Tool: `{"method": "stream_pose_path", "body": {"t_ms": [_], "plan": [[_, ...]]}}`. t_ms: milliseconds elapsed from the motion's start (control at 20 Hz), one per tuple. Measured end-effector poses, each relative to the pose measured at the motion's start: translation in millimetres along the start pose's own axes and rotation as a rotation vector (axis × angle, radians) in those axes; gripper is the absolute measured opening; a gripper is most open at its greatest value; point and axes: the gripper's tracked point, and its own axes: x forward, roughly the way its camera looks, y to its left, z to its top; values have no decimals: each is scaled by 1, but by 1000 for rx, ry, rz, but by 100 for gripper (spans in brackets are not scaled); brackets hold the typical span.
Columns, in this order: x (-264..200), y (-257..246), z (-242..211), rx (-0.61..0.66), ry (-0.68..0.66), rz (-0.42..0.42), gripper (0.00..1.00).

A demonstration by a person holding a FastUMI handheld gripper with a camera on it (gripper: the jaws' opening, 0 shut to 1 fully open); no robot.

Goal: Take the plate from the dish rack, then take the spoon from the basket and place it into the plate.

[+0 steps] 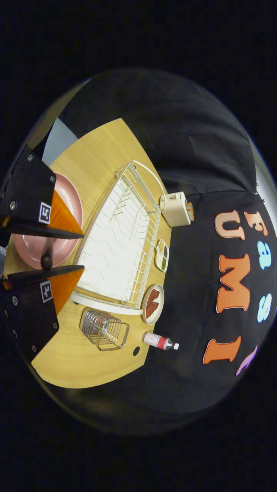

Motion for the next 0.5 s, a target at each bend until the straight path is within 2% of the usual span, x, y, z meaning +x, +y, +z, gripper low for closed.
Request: {"method": "stream_pose_path", "body": {"t_ms": [50,100,200,500], "plan": [[1,-3,2,-5,-5,-12,42],[1,-5,4,-6,-11,-17,53],[0,-9,8,-5,-23,-29,60],[-7,-26,33,28,-72,-78,74]]}}
